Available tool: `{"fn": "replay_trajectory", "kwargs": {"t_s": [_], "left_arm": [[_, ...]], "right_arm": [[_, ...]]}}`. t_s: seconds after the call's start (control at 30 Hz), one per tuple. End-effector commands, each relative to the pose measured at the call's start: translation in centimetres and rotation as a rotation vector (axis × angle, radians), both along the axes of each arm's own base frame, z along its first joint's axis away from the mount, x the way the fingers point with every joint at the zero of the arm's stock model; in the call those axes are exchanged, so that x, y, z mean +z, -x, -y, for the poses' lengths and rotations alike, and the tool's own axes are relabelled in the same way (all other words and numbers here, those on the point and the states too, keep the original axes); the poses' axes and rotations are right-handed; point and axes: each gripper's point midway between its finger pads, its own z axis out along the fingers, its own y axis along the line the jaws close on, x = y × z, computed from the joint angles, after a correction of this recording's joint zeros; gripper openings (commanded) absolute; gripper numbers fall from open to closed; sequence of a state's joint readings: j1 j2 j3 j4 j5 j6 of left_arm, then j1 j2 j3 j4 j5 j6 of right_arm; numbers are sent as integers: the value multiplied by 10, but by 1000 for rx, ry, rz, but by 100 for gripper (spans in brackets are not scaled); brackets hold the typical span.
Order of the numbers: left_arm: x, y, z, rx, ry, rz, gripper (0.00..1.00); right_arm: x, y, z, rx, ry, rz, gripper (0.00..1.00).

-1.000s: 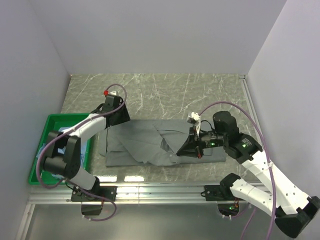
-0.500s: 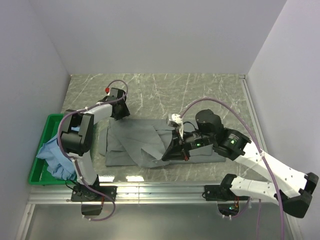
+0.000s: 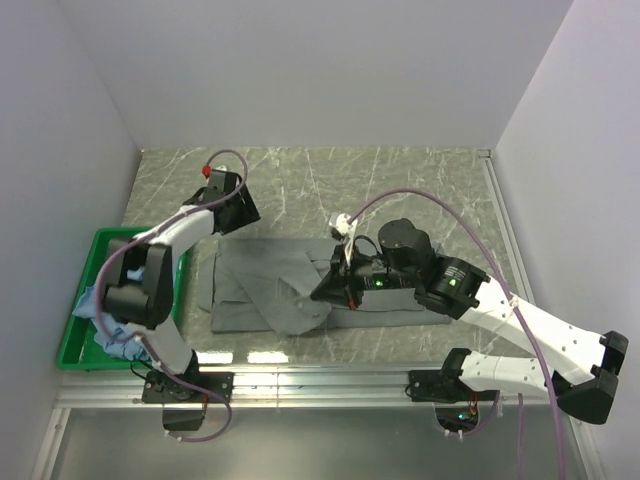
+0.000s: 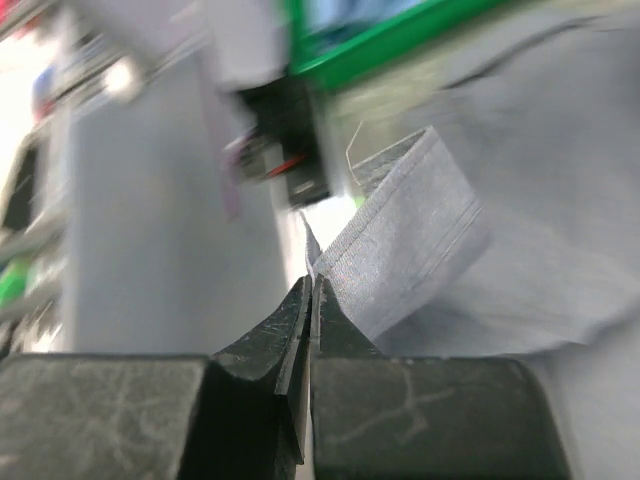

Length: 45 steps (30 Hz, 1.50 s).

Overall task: Fold and stack the long sleeve shirts
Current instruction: Fold the shirt

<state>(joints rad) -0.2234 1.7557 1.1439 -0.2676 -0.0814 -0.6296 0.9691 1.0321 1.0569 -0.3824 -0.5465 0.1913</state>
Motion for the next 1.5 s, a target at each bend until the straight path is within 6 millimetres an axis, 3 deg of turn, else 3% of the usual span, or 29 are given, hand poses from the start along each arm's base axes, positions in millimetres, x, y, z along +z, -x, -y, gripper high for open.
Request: {"fn": "replay_trajectory", "kwargs": {"t_s": [0.0, 0.1, 0.17, 0.23, 0.27, 0.4, 0.57, 0.63, 0.8, 0.83, 0.9, 1.03, 1.13, 1.23, 1.3, 1.47], "left_arm": [[69, 4, 13, -90, 38, 176, 70], [83, 21, 21, -176, 17, 218, 75], [82, 36, 32, -250, 8, 230, 77], [69, 47, 38, -309, -29, 209, 78], [62, 50, 39, -318, -40, 194, 78], [33, 56, 39, -351, -69, 102, 78], [10, 55, 38, -342, -83, 26, 76], [10, 54, 38, -342, -85, 20, 76], [12, 53, 29, -301, -118, 31, 78], [13, 53, 27, -292, -125, 32, 79], [13, 52, 23, -271, -137, 32, 79], [14, 50, 20, -249, -142, 33, 81], [16, 48, 21, -239, -141, 40, 82], [13, 47, 15, -217, -162, 30, 83], [10, 49, 12, -203, -172, 16, 83], [7, 48, 4, -170, -206, 10, 81]], "right_arm": [[37, -68, 11, -400, -66, 103, 0], [37, -99, 29, -596, -63, 82, 0], [29, -129, 55, -790, -39, 65, 0], [17, -149, 77, -943, -19, 36, 0], [4, -165, 98, -1039, 2, 5, 0], [-40, -183, 148, -1286, 31, -127, 0], [-87, -180, 185, -1441, 78, -153, 0], [-104, -178, 197, -1493, 103, -172, 0], [-158, -148, 212, -1506, 257, -280, 6], [-164, -143, 213, -1504, 278, -306, 18], [-176, -130, 220, -1510, 328, -335, 29], [-169, -124, 226, -1484, 345, -325, 54], [-153, -134, 230, -1474, 308, -300, 61], [-148, -151, 240, -1503, 293, -330, 62], [-157, -160, 245, -1529, 308, -380, 63], [-188, -175, 281, -1692, 338, -524, 59]]}}
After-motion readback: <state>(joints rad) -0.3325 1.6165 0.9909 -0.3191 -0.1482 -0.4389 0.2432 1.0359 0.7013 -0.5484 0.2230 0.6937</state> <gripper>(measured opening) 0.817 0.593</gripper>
